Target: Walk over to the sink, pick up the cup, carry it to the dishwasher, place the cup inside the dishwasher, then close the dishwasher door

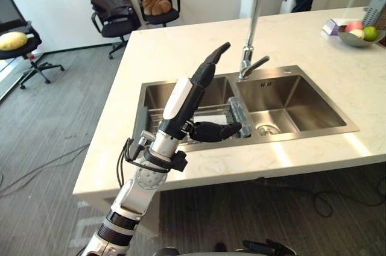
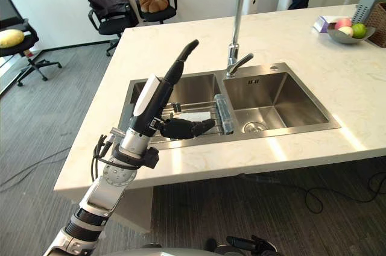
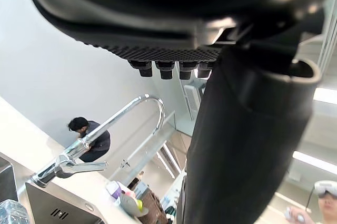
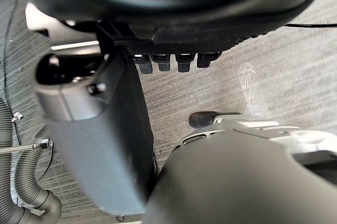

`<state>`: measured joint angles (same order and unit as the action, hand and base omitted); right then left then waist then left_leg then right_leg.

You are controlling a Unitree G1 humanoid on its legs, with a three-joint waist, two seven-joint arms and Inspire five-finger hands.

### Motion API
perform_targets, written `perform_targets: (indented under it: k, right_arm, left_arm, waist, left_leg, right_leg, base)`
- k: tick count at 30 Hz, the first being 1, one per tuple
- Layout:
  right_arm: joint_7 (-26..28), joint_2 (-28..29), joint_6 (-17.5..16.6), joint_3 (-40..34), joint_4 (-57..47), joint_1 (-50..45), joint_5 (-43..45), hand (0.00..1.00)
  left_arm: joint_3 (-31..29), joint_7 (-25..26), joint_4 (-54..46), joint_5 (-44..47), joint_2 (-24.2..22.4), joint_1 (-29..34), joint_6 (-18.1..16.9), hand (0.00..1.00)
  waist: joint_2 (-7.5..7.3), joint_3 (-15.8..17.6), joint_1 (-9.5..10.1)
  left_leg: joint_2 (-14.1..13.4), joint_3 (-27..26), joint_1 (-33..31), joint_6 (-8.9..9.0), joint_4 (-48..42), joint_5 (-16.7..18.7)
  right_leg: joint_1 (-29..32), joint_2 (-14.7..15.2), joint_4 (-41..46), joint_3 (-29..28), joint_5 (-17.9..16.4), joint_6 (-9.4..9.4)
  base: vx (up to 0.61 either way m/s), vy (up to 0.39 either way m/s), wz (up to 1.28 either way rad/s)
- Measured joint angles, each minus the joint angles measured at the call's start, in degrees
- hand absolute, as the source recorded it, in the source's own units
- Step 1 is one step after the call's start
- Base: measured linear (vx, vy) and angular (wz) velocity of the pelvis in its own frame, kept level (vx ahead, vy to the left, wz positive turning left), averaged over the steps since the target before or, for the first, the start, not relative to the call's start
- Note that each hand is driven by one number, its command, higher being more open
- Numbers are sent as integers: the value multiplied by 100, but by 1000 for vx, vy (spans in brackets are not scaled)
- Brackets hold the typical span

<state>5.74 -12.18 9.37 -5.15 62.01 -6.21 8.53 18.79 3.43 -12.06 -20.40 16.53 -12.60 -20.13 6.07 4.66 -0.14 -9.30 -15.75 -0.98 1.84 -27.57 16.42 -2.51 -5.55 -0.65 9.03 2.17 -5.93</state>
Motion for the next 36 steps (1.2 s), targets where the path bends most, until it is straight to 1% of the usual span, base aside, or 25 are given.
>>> perform_targets:
  k: [1, 2, 3, 4, 5, 6, 8, 9, 10, 14, 18, 20, 23, 26, 27, 30, 32, 34, 36]
  right_arm:
    - [28, 6, 3, -4, -2, 10, -21, 100]
    - [31, 15, 2, -10, -7, 12, -29, 100]
    - [30, 43, 1, -20, -21, 14, -49, 100]
    - [36, 101, -12, -115, -121, -22, -85, 100]
    - [38, 102, -5, -125, -174, -18, -84, 100]
    - [38, 104, -2, -126, -174, -20, -84, 100]
    - [38, 118, 4, -120, -180, -38, -95, 100]
    - [38, 120, 9, -111, -182, -37, -96, 100]
    - [35, 124, 31, -100, -185, -34, -94, 100]
    - [-11, 132, 188, 33, -184, 27, -83, 100]
    - [-120, 149, 329, 209, -181, 105, -56, 100]
    - [-173, 154, 414, 260, -181, 126, 67, 100]
    - [-206, 143, 460, 330, -193, 141, 150, 100]
    - [-204, 149, 524, 334, -202, 184, 158, 100]
    - [-203, 149, 539, 334, -202, 184, 159, 100]
    - [-202, 148, 583, 331, -262, 155, 205, 100]
    - [-202, 143, 632, 326, -293, 135, 296, 100]
    - [-200, 141, 646, 324, -314, 121, 314, 100]
    - [-194, 143, 671, 326, -312, 136, 314, 100]
  left_arm:
    - [102, -106, 13, -52, 42, -246, 35, 100]
    - [143, -114, 44, -122, 41, -334, 45, 100]
    - [216, -137, 111, -158, 40, -426, 69, 100]
    - [374, -358, 185, -155, 47, -612, 231, 100]
    - [478, -478, 305, -150, 101, -680, 283, 100]
    - [555, -604, 419, -149, 155, -703, 372, 100]
    - [758, -832, 707, -136, 306, -704, 656, 100]
    - [789, -879, 772, -120, 337, -703, 725, 100]
    - [837, -988, 839, -86, 392, -703, 939, 100]
    - [1016, -1237, 1073, -91, 521, -704, 1471, 100]
    - [1143, -1344, 1230, -88, 581, -722, 1817, 100]
    - [1178, -1361, 1272, -17, 594, -855, 2023, 100]
    - [1206, -1361, 1407, 128, 551, -1077, 2280, 100]
    - [1205, -1350, 1582, 132, 588, -1246, 2375, 100]
    - [1205, -1348, 1661, 149, 572, -1286, 2381, 100]
    - [1203, -1329, 1751, 414, 542, -1417, 2554, 100]
    - [1203, -1271, 1753, 596, 515, -1608, 2616, 100]
    - [1202, -1217, 1768, 651, 451, -1801, 2653, 100]
    - [1202, -1186, 1928, 740, 431, -1964, 2601, 100]
  waist:
    - [4, -3, -69]
    - [29, -19, -85]
    - [-4, -6, -86]
    - [-39, 17, -181]
    - [-36, 15, -238]
    - [-37, 16, -254]
    - [-71, 38, -256]
    - [-82, 38, -255]
    - [-107, 41, -261]
    - [-200, 8, -258]
    - [-299, -48, -292]
    - [-332, -67, -294]
    - [-343, -73, -321]
    - [-345, -74, -404]
    - [-345, -74, -409]
    - [-345, -75, -422]
    - [-350, -73, -413]
    - [-351, -74, -416]
    - [-357, -77, -444]
  left_leg:
    - [47, -100, 94, 46, 803, -298]
    - [77, -104, 177, 140, 1098, -419]
    - [194, -164, 382, 143, 1459, -586]
    - [428, -152, 680, 77, 2178, -918]
    - [503, -140, 790, 57, 2409, -1010]
    - [535, -136, 877, 39, 2513, -1039]
    - [585, -114, 1023, 27, 2631, -1049]
    - [600, -98, 1039, 19, 2648, -1054]
    - [631, -66, 1050, -14, 2697, -1076]
    - [698, -25, 1055, -45, 2783, -1095]
    - [748, -41, 1066, -82, 2889, -1119]
    - [768, -62, 1085, -83, 2923, -1120]
    - [793, -99, 1091, -84, 2933, -1120]
    - [806, -161, 1121, -84, 2958, -1118]
    - [809, -189, 1136, -84, 2962, -1118]
    - [817, -226, 1122, -92, 2943, -1113]
    - [820, -264, 1099, -101, 2930, -1111]
    - [821, -297, 1101, -111, 2922, -1110]
    - [821, -328, 1133, -117, 2942, -1114]
  right_leg:
    - [-16, 0, 4, -1, -9, 34]
    - [-17, 2, 19, -7, -24, 55]
    - [-19, 65, 64, -50, -55, 103]
    - [16, 193, 139, -46, -160, 210]
    - [1, 240, 137, -15, -184, 247]
    - [-44, 255, 137, -10, -204, 280]
    - [-161, 287, 137, -3, -258, 365]
    - [-169, 299, 137, 10, -263, 374]
    - [-171, 325, 132, 40, -271, 389]
    - [-165, 376, 101, 63, -271, 452]
    - [-140, 400, 53, 48, -253, 483]
    - [-139, 413, 35, 32, -244, 500]
    - [-124, 433, 24, -31, -230, 519]
    - [-117, 438, 24, -102, -202, 546]
    - [-117, 438, 24, -129, -194, 549]
    - [-84, 440, 25, -196, -164, 547]
    - [-50, 440, 25, -238, -132, 538]
    - [-44, 439, 25, -266, -118, 532]
    - [-58, 433, 23, -279, -100, 534]
  base:
    - [197, 86, -2]
    - [191, 99, -6]
    - [147, 156, 3]
    - [135, 187, 9]
    - [126, 200, 17]
    - [60, 122, 9]
    - [32, 77, 7]
    - [10, 45, 13]
    - [3, 37, 14]
    - [3, 32, 7]
    - [0, 0, 0]
    - [14, 21, -5]
    - [-5, 18, -9]
    - [-25, 8, -13]
    - [-33, 1, -15]
    - [-55, -8, -11]
    - [-47, -10, -10]
    - [-38, -12, -9]
    - [-32, -14, -8]
